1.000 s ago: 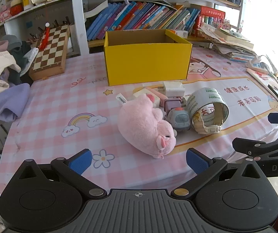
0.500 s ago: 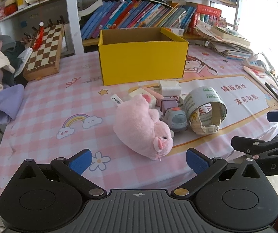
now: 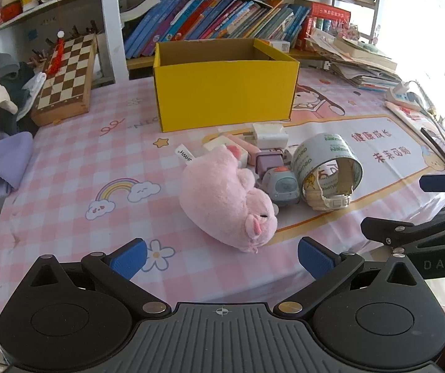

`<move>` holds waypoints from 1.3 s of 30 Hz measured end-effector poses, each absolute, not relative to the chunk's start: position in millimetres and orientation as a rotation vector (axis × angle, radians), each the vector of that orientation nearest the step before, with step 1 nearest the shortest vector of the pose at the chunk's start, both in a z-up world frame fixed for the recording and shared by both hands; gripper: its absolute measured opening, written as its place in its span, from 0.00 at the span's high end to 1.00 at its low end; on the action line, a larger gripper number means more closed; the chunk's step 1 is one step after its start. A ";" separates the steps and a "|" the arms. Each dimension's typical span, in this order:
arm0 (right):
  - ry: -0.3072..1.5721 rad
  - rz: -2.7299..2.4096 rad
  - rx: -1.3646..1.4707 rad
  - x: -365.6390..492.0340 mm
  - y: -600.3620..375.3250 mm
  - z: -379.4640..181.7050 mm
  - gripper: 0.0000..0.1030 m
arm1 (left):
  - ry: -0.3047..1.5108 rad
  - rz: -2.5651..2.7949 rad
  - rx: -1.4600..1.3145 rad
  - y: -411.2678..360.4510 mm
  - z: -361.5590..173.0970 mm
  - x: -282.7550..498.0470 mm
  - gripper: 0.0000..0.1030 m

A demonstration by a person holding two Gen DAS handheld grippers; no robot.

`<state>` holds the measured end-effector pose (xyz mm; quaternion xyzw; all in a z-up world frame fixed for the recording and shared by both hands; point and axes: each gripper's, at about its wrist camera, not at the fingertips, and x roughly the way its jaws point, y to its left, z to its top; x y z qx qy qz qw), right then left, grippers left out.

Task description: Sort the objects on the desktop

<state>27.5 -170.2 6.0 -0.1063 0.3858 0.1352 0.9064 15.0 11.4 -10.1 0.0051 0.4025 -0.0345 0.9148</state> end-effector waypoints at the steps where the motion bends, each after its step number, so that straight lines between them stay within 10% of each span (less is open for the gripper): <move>1: 0.796 0.278 -0.220 28.0 -169.8 6.1 0.00 | 0.830 -0.072 0.011 11.7 -10.4 15.3 0.00; 39: 0.789 0.277 -0.212 29.3 -168.9 8.0 0.00 | 0.834 -0.083 0.063 5.7 -10.1 17.6 0.00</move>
